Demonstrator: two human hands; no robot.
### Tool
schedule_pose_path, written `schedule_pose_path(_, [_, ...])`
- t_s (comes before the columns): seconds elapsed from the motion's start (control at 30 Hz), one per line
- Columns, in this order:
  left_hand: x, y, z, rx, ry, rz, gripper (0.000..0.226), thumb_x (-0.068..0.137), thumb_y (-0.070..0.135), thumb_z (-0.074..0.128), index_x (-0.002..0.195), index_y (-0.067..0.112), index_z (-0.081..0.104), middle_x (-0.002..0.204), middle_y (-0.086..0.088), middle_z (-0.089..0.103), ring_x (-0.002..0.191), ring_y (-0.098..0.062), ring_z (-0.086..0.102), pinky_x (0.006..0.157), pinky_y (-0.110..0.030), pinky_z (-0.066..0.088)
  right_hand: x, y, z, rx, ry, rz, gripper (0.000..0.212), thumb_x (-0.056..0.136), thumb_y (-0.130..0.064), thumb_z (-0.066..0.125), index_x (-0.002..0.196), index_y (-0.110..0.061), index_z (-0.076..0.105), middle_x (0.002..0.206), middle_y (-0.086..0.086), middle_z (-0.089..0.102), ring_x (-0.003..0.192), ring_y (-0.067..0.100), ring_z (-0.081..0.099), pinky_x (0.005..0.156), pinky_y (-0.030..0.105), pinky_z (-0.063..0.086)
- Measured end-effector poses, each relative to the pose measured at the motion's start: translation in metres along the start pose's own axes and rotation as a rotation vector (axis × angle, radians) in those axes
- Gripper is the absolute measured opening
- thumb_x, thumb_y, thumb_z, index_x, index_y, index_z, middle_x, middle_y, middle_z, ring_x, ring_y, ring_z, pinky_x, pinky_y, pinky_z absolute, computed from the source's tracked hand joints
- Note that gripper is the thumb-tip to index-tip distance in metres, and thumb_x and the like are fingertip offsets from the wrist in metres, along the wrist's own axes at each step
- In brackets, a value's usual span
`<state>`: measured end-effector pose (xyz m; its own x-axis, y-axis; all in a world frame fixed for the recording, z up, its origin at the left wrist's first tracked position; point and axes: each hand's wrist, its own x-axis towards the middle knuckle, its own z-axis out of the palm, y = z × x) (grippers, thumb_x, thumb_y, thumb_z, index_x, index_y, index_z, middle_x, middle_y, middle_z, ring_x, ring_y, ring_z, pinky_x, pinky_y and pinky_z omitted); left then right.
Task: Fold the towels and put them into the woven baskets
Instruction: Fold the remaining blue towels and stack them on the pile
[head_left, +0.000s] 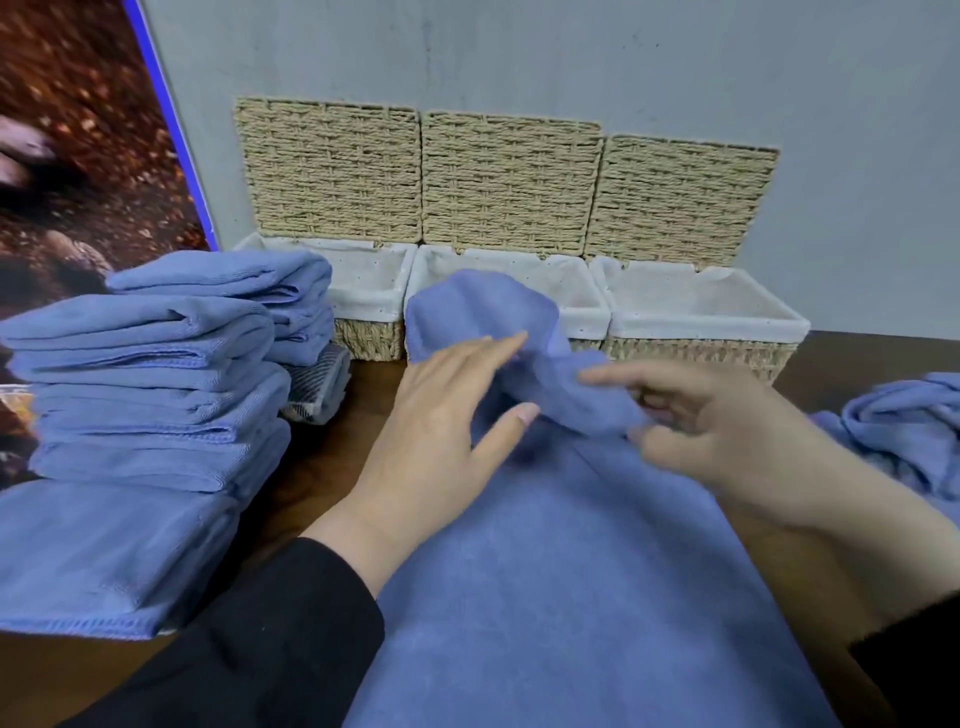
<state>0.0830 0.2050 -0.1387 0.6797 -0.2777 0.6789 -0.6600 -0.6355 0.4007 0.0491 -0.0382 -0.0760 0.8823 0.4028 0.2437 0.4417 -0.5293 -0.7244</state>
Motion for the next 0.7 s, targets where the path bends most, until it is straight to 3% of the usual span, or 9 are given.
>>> schedule_pose_path(0.1, [-0.005,0.002,0.018,0.094,-0.308,0.093,0.046,0.092,0.052,0.059,0.130,0.027,0.062,0.153,0.007,0.046,0.149,-0.013,0.028,0.119,-0.041,0.019,-0.030,0.023,0.023,-0.154,-0.177,-0.013,0.037,0.081,-0.015,0.063,0.106,-0.042,0.070,0.085,-0.009,0.052,0.072,0.011,0.050,0.068,0.017,0.039])
schedule_pose_path(0.2, [-0.011,0.002,0.027,0.050,-0.453,0.107,0.018,0.092,0.043,0.063,0.091,0.025,0.067,0.138,0.011,0.060,0.145,-0.005,0.032,0.120,-0.046,0.016,-0.035,0.032,0.034,-0.131,-0.201,0.051,0.010,0.089,-0.032,0.075,0.095,-0.036,0.067,0.081,-0.011,0.050,0.070,0.008,0.047,0.066,0.018,0.037])
schedule_pose_path(0.23, [-0.011,0.002,0.026,0.019,-0.450,0.092,0.018,0.092,0.042,0.062,0.088,0.025,0.064,0.128,0.013,0.065,0.141,0.000,0.035,0.120,-0.042,0.015,-0.036,0.032,0.038,-0.135,-0.158,0.054,0.015,0.089,-0.037,0.076,0.094,-0.033,0.062,0.077,-0.013,0.049,0.067,0.007,0.044,0.063,0.018,0.035])
schedule_pose_path(0.37, [-0.007,0.005,0.019,0.003,-0.394,0.078,0.028,0.095,0.052,0.048,0.090,0.026,0.059,0.100,0.014,0.063,0.124,0.000,0.050,0.117,-0.033,0.018,-0.030,0.031,0.052,-0.069,0.003,0.174,0.036,0.088,-0.045,0.073,0.112,-0.048,0.046,0.080,-0.025,0.053,0.064,0.004,0.045,0.062,0.021,0.038])
schedule_pose_path(0.43, [-0.006,0.010,0.015,-0.021,-0.392,0.073,0.029,0.097,0.051,0.046,0.088,0.025,0.055,0.095,0.011,0.062,0.112,-0.008,0.058,0.115,-0.027,0.019,-0.027,0.028,0.053,-0.102,-0.009,0.177,0.029,0.090,-0.043,0.070,0.108,-0.054,0.051,0.076,-0.025,0.054,0.064,0.002,0.048,0.061,0.018,0.037])
schedule_pose_path(0.47, [-0.007,0.012,0.013,-0.040,-0.396,0.069,0.029,0.098,0.051,0.047,0.086,0.025,0.053,0.093,0.009,0.062,0.112,-0.008,0.059,0.114,-0.023,0.017,-0.027,0.025,0.052,-0.130,0.009,0.161,0.017,0.092,-0.039,0.069,0.093,-0.049,0.056,0.070,-0.020,0.052,0.061,0.004,0.045,0.059,0.020,0.035])
schedule_pose_path(0.53, [-0.007,0.013,0.010,-0.081,-0.415,0.052,0.028,0.096,0.052,0.052,0.087,0.026,0.049,0.092,0.008,0.064,0.110,-0.005,0.060,0.115,-0.020,0.013,-0.029,0.022,0.049,-0.140,0.055,0.138,0.025,0.092,-0.032,0.069,0.073,-0.031,0.052,0.062,-0.014,0.047,0.056,0.007,0.039,0.055,0.020,0.031])
schedule_pose_path(0.63, [-0.006,0.010,0.009,-0.095,-0.402,-0.006,0.032,0.085,0.063,0.060,0.099,0.037,0.046,0.092,0.019,0.061,0.091,-0.006,0.060,0.120,-0.022,0.011,-0.031,0.020,0.040,-0.074,0.147,0.107,0.030,0.089,-0.029,0.070,0.069,-0.026,0.049,0.060,-0.008,0.039,0.054,0.007,0.033,0.052,0.019,0.028])
schedule_pose_path(0.7, [-0.006,0.002,0.007,-0.053,-0.360,-0.033,0.037,0.083,0.068,0.056,0.111,0.046,0.045,0.097,0.022,0.062,0.100,-0.002,0.055,0.121,-0.028,0.017,-0.032,0.023,0.033,-0.030,0.272,0.106,0.029,0.088,-0.022,0.070,0.069,-0.020,0.049,0.059,-0.003,0.036,0.054,0.006,0.029,0.051,0.021,0.024])
